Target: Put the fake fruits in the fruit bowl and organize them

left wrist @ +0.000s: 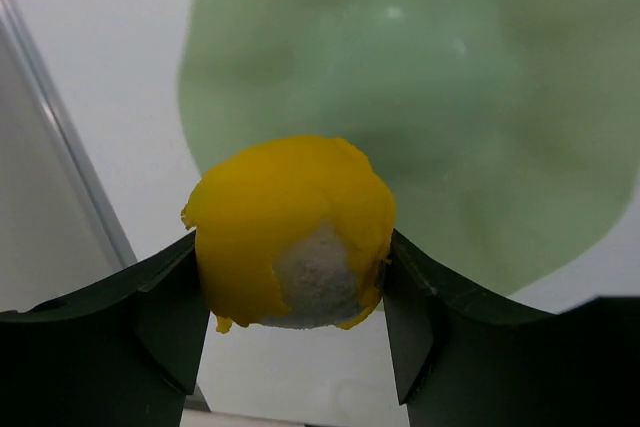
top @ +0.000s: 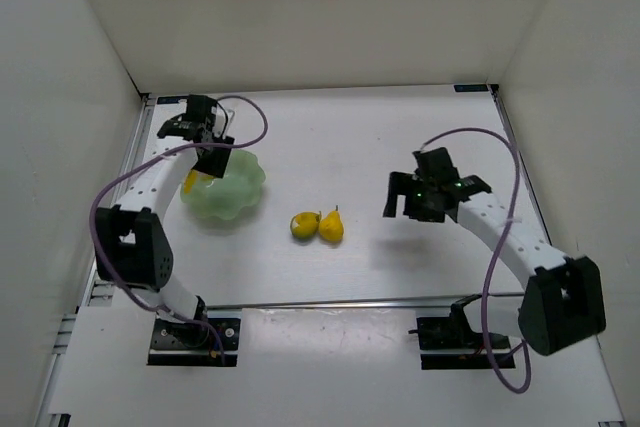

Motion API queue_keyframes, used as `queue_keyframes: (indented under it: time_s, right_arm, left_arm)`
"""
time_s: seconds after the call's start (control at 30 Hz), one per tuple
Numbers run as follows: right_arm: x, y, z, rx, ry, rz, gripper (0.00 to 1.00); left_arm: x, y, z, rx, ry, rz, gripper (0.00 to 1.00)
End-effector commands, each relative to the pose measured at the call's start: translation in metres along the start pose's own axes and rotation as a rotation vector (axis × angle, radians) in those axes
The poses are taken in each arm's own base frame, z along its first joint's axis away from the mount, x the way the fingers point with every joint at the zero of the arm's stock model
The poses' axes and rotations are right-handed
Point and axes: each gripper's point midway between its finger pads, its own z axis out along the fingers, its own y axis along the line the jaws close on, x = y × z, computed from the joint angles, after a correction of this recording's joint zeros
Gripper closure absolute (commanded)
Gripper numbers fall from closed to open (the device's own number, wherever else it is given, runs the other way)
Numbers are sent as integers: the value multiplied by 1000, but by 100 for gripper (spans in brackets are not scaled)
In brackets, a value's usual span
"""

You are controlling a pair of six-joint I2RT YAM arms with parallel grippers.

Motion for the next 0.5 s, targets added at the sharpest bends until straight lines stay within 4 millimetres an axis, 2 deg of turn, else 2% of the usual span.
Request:
queue_keyframes:
  time_s: [0.0,0.03,0.07,0.13,0.17,0.23,0.3,0.33,0.37,0.4,0.43,0.47]
  right_arm:
    - [-27,54,-2,-109,-61,-175,1]
    - [-19,68,4,-125,-30,-243,1]
    - [-24,79,2,-141,-32,-272,1]
    - [-16,93,9,-145,4,-313,1]
    - [-15,98,11,-150,8,-322,1]
    - [-10,105,13,-158,23,-343,1]
    - [-4,111,18,-175,51,-355,1]
    - [-3,118,15,-187,47,-367,1]
    - [2,119,19,-185,64,-376,1]
    - [5,120,21,-185,74,-384,1]
    - [3,123,20,-190,66,-384,1]
    - [3,123,20,-189,67,-369,1]
  left_arm:
    - [40,6,23,-34,134,-10,42]
    - [47,12,27,-64,162,-21,36]
    - [51,18,30,-87,179,-44,19]
    - [53,27,32,-132,190,-71,0]
    - [54,30,31,-156,193,-82,0]
    - [41,35,20,-167,144,-95,0]
    - [20,40,1,-194,59,-99,0]
    - [5,33,-8,-187,6,-87,0]
    - [1,29,-13,-181,-14,-63,0]
    - [-11,25,-28,-169,-66,-47,0]
    - [-16,15,-33,-135,-92,-16,0]
    - [-28,-11,-42,-38,-145,60,0]
